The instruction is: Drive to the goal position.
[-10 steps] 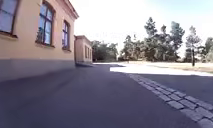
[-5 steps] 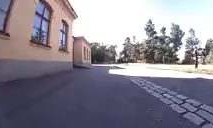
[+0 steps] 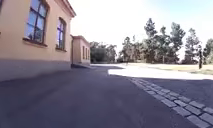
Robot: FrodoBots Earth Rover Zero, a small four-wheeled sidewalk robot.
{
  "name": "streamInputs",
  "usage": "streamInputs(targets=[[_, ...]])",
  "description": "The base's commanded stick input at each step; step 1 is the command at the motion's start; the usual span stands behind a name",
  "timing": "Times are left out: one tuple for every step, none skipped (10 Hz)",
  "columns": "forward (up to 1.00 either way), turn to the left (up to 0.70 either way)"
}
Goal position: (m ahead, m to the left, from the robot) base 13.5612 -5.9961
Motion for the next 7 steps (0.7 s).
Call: streamInputs(targets=[[0.68,0.00],[0.68,0.00],[0.68,0.00],[0.68,0.00],[0.68,0.00],[0.68,0.00],[0.68,0.00]])
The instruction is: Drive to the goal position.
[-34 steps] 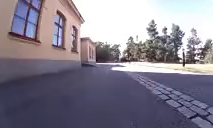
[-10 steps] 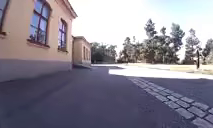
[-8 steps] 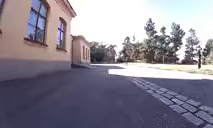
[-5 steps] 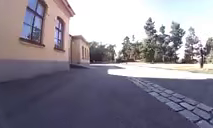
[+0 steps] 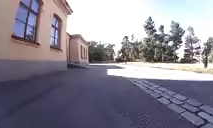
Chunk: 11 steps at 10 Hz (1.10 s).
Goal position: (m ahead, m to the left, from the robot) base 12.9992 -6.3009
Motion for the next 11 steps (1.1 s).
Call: streamInputs(targets=[[0.68,0.00],[0.68,0.00],[0.68,0.00],[0.68,0.00],[0.68,0.00],[0.68,0.00],[0.68,0.00],[0.68,0.00],[0.68,0.00],[0.68,0.00],[0.68,0.00]])
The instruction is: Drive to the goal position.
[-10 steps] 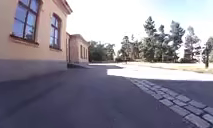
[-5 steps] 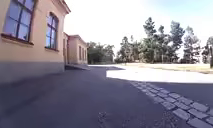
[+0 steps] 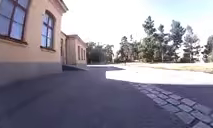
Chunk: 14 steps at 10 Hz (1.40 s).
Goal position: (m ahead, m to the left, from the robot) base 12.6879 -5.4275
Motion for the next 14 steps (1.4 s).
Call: streamInputs(targets=[[0.68,0.00],[0.68,0.00],[0.68,0.00],[0.68,0.00],[0.68,0.00],[0.68,0.00],[0.68,0.00],[0.68,0.00],[0.68,0.00],[0.68,0.00],[0.68,0.00],[0.68,0.00],[0.68,0.00],[0.68,0.00]])
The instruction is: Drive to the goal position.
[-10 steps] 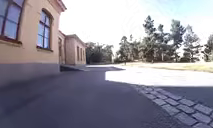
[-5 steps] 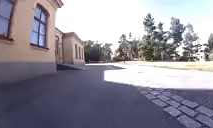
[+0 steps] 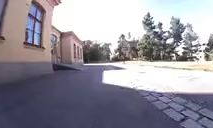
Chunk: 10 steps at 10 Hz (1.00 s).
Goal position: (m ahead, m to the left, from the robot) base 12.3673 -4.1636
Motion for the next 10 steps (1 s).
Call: streamInputs(targets=[[0.68,0.00],[0.68,0.00],[0.68,0.00],[0.68,0.00],[0.68,0.00],[0.68,0.00],[0.68,0.00],[0.68,0.00],[0.68,0.28],[0.68,0.33]])
